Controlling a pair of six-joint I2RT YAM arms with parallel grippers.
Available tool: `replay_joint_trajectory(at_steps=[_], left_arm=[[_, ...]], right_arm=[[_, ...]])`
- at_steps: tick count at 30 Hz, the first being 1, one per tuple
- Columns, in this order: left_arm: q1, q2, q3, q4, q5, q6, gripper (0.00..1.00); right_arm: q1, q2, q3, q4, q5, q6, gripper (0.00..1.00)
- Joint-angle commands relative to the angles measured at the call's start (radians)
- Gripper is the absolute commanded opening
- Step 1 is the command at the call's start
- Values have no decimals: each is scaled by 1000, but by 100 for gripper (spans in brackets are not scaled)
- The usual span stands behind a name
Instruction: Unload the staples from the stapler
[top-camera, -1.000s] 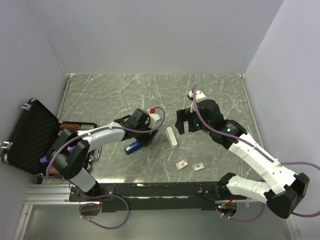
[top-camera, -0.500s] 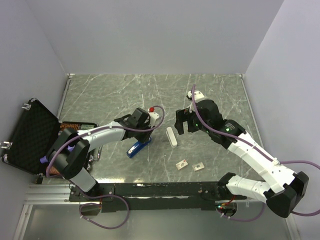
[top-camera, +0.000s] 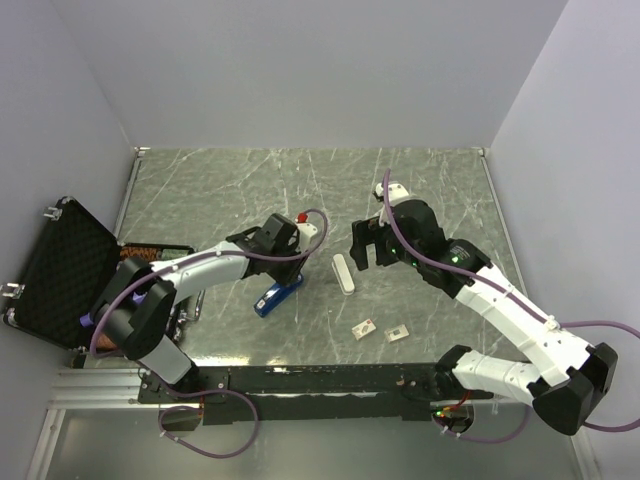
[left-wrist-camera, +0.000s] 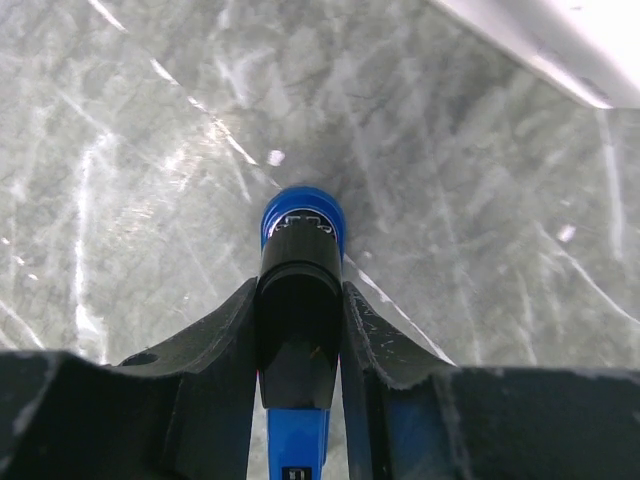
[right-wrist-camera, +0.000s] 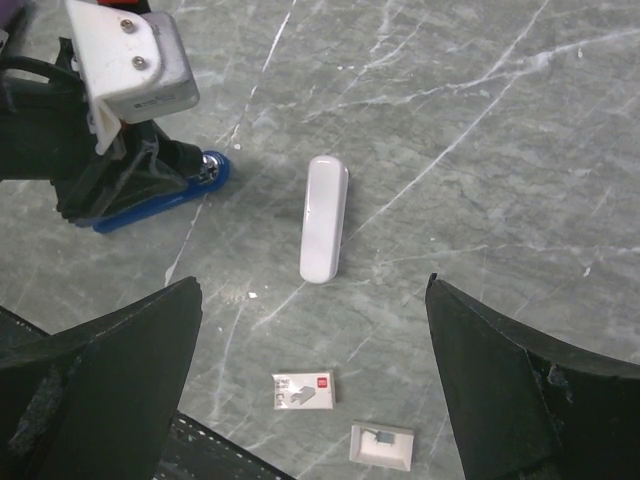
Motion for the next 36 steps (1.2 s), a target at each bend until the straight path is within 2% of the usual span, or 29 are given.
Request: replay_joint_trajectory(at_steps=[1,6,12,20,25,30,33,36], left_arm=[[2,-88,69,-28,133,-15,1],[2,-189,92,-36,261,-11,1],[2,-284,120,-46,416,-9,1],[2,-372,115,-53,697,11,1],[2,-439,86,-27,841,47,1],[4,-496,59,4,894,52,1],[1,-513,49,7,906,61,1],[1,-530,33,24,914,60,1]], right_arm=[[7,-25,46,-8,-11,1,100],[7,-84,44,16,-105,-44,100],[7,-76,72,-18,-261,-97,100],[7,-99,102,-25,-576,-214,93],[11,-78,171,-86,-680,-278,87],[28,-38,177,-87,-786,-308,81],[47,4,203,-102,-798,-323,74],[70,47,233,-123,-803,-340,73]])
